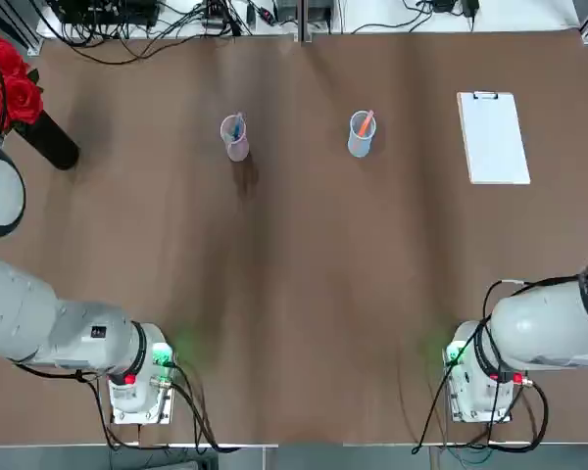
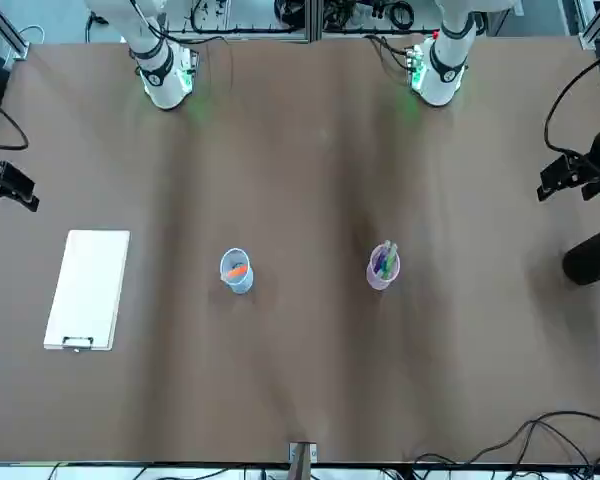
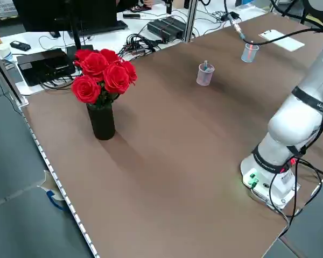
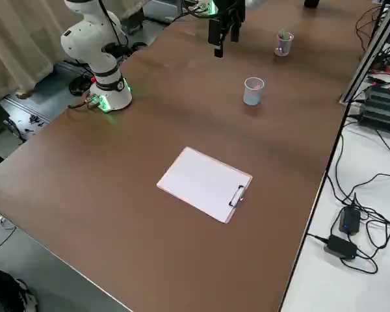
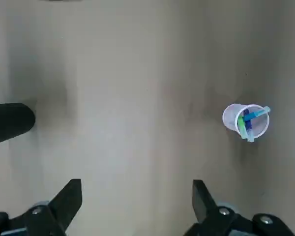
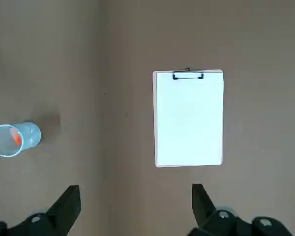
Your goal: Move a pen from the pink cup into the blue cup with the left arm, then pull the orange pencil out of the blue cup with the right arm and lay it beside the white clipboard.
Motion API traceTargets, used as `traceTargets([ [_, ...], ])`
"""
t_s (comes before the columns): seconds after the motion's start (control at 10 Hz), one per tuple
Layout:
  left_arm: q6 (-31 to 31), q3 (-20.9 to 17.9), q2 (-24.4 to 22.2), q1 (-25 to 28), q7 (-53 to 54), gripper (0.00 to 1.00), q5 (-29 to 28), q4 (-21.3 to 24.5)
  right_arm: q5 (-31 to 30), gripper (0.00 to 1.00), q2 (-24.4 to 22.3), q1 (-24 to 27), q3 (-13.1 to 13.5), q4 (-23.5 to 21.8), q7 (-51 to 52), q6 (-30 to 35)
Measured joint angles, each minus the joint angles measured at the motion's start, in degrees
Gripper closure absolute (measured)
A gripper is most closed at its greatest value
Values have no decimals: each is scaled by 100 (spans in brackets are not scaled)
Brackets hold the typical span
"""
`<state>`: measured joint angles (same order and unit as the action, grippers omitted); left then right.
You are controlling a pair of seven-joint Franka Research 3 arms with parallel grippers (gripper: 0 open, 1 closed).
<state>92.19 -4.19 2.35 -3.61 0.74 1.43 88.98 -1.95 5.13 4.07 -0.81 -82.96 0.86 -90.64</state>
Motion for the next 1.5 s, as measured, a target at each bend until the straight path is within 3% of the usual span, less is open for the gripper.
traceTargets([
  [0.2, 63, 82, 82, -38, -32, 0, 0, 9, 0, 0, 0, 0, 0, 0, -3, 3],
  [0.8, 857, 1183, 971, -146, -1451, 0, -37, 28, 142, 0, 0, -2, -32, -5, -29, 4],
  [1.2, 1719, 2019, 1916, -353, -3250, 4, -752, -83, 166, 0, -1, -2, -19, -12, -29, 34],
  [1.5, 1798, 2128, 2626, -618, -3817, 8, -1134, -590, 165, 0, -1, 18, 8, -12, -29, 16],
])
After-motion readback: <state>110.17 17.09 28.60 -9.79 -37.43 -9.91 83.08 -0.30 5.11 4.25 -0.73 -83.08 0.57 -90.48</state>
